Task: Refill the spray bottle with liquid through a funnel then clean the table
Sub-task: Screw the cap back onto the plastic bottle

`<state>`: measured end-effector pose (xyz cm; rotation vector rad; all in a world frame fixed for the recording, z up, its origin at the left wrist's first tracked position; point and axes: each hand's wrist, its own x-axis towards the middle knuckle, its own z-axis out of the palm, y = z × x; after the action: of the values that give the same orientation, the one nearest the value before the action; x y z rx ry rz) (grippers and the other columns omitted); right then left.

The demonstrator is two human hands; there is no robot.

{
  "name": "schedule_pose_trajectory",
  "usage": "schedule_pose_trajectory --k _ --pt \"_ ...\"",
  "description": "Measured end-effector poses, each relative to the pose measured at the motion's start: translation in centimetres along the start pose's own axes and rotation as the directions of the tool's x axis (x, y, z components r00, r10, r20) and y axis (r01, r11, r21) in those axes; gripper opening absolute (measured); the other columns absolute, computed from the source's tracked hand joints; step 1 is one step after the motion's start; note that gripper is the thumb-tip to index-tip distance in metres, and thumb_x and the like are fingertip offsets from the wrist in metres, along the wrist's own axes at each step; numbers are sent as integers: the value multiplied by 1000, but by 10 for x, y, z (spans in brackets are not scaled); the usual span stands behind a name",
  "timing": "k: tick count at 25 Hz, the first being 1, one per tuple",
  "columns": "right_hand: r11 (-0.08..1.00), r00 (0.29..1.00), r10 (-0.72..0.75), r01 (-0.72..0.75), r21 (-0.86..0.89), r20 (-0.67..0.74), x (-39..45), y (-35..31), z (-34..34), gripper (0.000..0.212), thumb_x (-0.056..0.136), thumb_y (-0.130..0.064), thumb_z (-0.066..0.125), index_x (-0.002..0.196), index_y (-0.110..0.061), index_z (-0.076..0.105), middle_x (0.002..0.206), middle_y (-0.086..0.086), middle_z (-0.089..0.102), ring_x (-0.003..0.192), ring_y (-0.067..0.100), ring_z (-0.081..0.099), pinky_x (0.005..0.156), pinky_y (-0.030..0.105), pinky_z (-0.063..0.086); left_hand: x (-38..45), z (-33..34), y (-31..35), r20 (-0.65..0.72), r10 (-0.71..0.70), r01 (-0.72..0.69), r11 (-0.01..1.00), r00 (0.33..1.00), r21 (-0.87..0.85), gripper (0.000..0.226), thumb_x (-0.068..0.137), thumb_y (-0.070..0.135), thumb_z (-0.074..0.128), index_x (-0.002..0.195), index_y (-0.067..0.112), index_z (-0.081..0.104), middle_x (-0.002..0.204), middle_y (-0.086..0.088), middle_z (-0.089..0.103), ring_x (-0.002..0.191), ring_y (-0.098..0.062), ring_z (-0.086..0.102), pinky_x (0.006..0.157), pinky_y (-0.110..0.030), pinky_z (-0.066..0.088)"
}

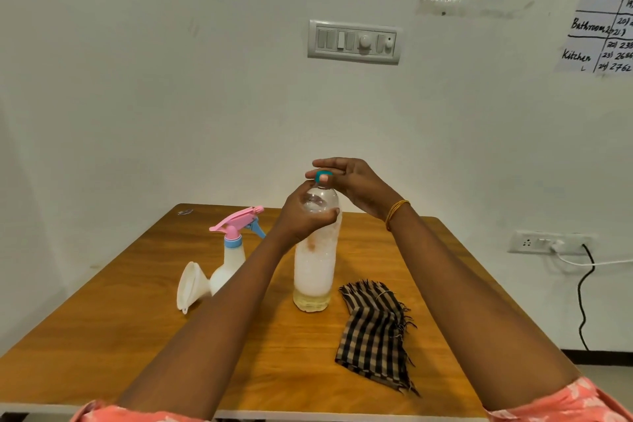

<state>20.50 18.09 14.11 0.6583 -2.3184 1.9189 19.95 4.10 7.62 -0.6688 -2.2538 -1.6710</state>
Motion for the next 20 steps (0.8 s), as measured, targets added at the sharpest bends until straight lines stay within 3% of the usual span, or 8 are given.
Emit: schedule_pose_trajectory --k 3,6,7,9,11,13,16,20 --pt "1000 972 -7 7 -2 -235 1 2 12 32 78 -6 73 109 -4 67 104 12 71 98 21 68 86 25 55 -2 3 -1 -32 -4 2 999 999 -38 55 71 24 76 119 21 50 109 1 60 96 -14 59 76 -19 50" --pt "997 881 -26 -12 -78 -472 3 4 28 32 67 -13 83 97 -11 73 91 -1 70 84 9 66 77 18 52 -2 4 -2 -62 -17 15 999 998 -30 58 74 21 76 125 18 49 112 0 59 101 -18 58 81 -24 50" --pt "993 883 -45 -11 -117 -468 3 4 30 33 68 -14 82 100 -11 73 94 -1 70 86 9 66 77 16 51 -2 4 -3 -68 -23 22 999 997 -25 59 74 21 76 126 19 47 114 1 57 102 -18 58 81 -24 49" --pt "990 950 -40 -4 -138 -310 3 3 28 37 76 -12 76 112 -8 67 106 5 70 98 16 66 80 17 51 -3 1 -5 -72 -25 24 999 997 -25 60 74 24 76 126 21 46 114 3 56 101 -16 57 78 -20 48" --pt "999 981 7 -14 -38 -192 0 2 24 37 84 -8 68 121 -6 62 112 9 68 105 19 65 86 22 53 -5 2 -6 -70 -33 31 999 997 -23 59 75 22 76 126 19 46 113 3 55 100 -14 55 74 -15 46" --pt "999 958 22 -9 44 -286 -3 4 23 36 84 -6 68 119 -5 63 112 11 69 105 22 65 86 24 54 -4 7 -6 -78 -34 33 999 996 -18 58 75 20 76 126 17 47 114 1 56 101 -16 56 74 -14 45" --pt "999 886 1 16 32 -464 -5 5 33 34 79 -5 72 113 -4 67 109 12 69 98 20 66 75 15 53 -3 12 -8 -98 -30 30 1000 995 4 65 70 28 78 125 16 48 118 -3 59 104 -19 58 80 -22 50" --pt "996 880 -87 64 -64 -467 -8 13 46 40 82 -13 71 121 -10 62 116 7 67 106 15 62 89 21 51 -3 10 -14 -107 -48 48 999 993 3 75 63 36 79 127 16 44 120 -4 58 107 -19 59 87 -32 54"
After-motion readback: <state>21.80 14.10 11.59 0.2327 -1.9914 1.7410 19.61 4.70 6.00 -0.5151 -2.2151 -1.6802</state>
